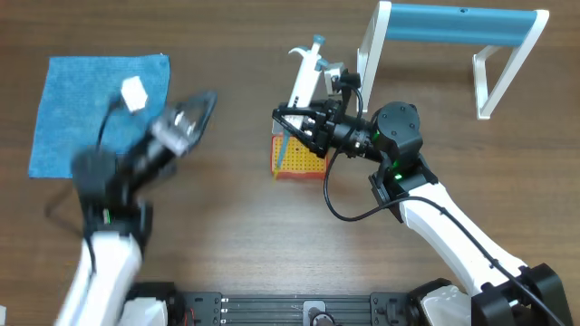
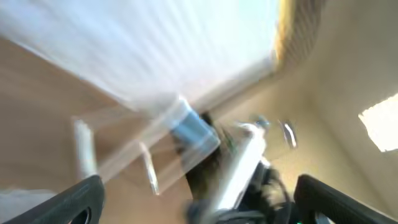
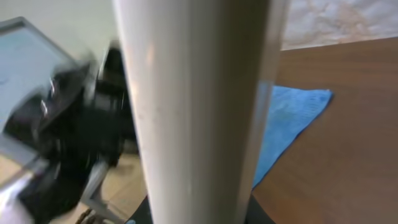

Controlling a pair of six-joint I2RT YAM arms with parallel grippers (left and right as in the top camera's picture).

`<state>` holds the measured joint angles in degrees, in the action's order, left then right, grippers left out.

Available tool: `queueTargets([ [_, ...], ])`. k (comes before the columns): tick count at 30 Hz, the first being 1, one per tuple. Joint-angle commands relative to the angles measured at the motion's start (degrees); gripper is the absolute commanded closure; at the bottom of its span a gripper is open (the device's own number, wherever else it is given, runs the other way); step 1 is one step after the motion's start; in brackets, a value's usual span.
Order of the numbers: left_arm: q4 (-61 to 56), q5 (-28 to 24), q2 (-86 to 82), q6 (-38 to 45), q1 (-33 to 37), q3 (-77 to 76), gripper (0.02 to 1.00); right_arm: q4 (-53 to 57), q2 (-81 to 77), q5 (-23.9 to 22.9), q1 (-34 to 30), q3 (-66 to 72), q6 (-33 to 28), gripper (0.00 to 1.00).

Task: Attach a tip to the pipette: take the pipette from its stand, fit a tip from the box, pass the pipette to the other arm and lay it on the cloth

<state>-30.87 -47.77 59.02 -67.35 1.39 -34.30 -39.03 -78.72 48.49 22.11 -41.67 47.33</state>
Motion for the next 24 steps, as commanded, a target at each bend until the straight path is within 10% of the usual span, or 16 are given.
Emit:
queueTargets([
  [1,-0.5,-36.6,26.9,4.2,-7.6,-27.4,0.148,-0.4,0.6,6.2,-0.3,-0.7,0.0,0.919],
  [7,-1.0,-42.1,38.3,4.3,-17.6,-39.3,0.141,-0.3,0.6,6.7,-0.3,-0.7,0.0,0.921],
  [10,-1.1,-43.5,38.2,4.3,-17.7,-39.3,0.308,-0.3,0.6,6.7,-0.3,-0.7,0.0,0.921],
  [24,-1.1,-42.4,38.3,6.8,-15.6,-39.3,0.371,-0.3,0.6,11.6,-2.9,-0.7,0.3,0.917],
])
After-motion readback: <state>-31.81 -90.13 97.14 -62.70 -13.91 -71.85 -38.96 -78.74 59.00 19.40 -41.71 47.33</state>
